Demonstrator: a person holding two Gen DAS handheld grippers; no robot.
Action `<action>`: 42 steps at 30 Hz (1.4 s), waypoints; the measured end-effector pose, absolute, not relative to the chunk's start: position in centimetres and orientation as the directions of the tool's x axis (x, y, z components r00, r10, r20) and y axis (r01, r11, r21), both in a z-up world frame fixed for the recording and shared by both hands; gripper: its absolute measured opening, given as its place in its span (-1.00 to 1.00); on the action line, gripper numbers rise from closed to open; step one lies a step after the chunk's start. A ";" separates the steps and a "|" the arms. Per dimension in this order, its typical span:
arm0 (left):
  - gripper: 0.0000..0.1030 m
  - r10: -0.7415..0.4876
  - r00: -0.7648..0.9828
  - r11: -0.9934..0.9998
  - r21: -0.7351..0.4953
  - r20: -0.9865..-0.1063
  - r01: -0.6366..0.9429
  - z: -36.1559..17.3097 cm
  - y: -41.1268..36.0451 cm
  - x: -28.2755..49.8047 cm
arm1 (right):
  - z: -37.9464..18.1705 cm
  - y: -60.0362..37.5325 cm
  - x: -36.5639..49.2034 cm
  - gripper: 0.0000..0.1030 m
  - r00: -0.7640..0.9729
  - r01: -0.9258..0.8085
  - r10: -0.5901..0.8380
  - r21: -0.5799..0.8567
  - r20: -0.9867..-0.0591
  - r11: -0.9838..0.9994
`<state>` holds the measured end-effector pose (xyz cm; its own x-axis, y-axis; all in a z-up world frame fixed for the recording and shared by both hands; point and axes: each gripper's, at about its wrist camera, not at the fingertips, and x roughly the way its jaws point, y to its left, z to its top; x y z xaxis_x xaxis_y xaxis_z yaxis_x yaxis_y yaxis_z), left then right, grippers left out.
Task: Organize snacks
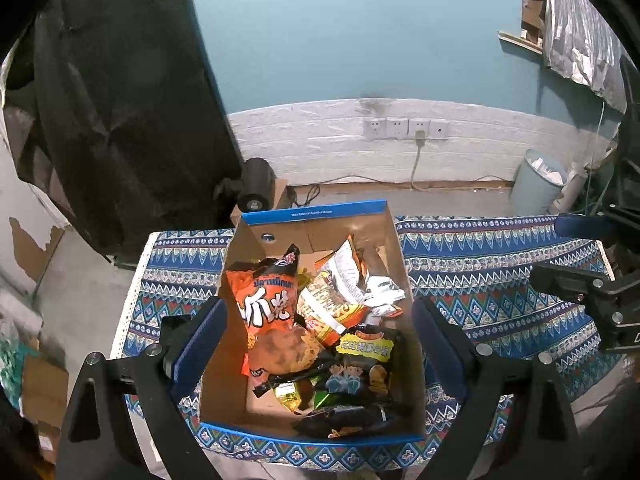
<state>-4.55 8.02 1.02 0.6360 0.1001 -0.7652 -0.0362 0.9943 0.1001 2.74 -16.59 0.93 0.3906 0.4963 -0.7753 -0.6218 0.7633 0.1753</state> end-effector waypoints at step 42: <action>0.82 0.131 0.622 0.990 0.134 -0.772 -0.042 0.7 7.4 -4.6 | 0.7 -17.2 2.9 0.50 0.386 -0.613 0.481 0.170 -0.788 0.771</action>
